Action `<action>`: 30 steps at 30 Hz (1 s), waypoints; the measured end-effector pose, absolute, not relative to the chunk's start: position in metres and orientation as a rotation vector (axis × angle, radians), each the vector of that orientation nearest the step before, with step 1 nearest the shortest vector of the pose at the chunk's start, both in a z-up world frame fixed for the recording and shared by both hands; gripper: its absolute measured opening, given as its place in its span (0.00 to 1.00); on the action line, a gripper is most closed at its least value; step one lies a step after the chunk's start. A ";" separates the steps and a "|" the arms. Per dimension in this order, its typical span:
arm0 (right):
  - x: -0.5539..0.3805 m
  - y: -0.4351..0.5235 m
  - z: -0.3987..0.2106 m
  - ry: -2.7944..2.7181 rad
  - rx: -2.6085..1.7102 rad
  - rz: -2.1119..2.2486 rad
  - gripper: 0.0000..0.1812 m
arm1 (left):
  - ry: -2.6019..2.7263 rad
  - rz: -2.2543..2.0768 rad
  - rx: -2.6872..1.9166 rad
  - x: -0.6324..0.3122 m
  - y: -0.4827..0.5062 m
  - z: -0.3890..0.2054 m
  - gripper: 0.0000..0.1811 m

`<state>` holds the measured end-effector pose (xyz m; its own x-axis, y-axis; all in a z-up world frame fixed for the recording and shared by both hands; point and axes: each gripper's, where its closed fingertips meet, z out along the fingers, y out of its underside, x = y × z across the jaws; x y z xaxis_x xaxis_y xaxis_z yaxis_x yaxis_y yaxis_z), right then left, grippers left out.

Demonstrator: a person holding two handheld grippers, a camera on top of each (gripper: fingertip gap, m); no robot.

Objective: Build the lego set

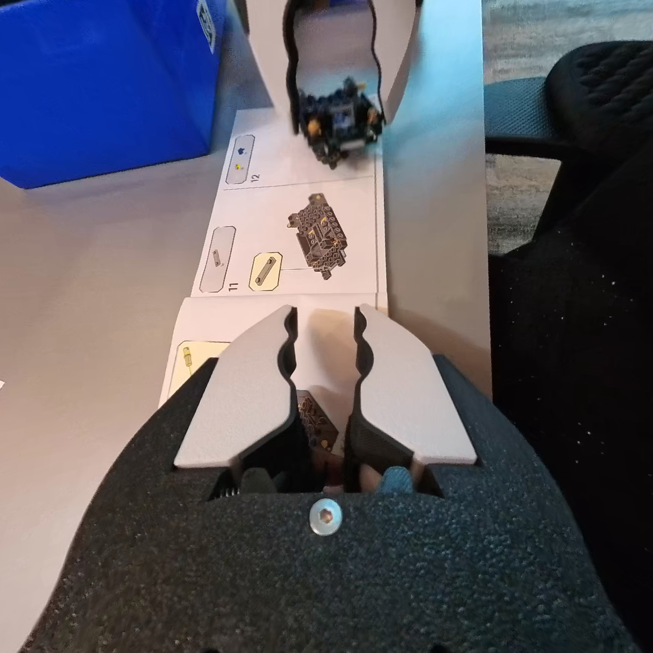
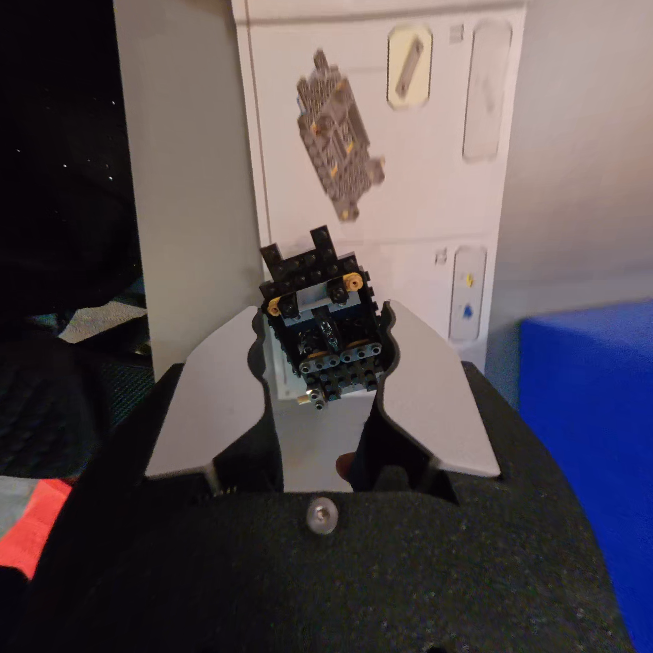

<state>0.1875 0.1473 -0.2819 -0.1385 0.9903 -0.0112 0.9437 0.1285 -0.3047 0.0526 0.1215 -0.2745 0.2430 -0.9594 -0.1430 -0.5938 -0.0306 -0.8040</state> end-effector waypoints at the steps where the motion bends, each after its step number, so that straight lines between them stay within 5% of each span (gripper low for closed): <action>1: 0.197 0.146 -0.282 -2.167 -1.954 0.347 0.35 | 1.468 -0.560 -1.724 0.052 0.121 -0.278 0.17; 12: 0.239 0.152 -0.277 -1.981 -2.038 0.285 0.35 | 1.384 -0.625 -1.641 0.092 0.131 -0.246 0.17; 18: 0.239 0.152 -0.279 -1.983 -2.018 0.284 0.35 | 1.580 -0.619 -1.820 0.102 0.129 -0.286 0.05; 30: 0.214 0.156 -0.263 -1.846 -2.029 0.394 0.35 | 1.580 -0.730 -1.819 0.076 0.120 -0.288 0.04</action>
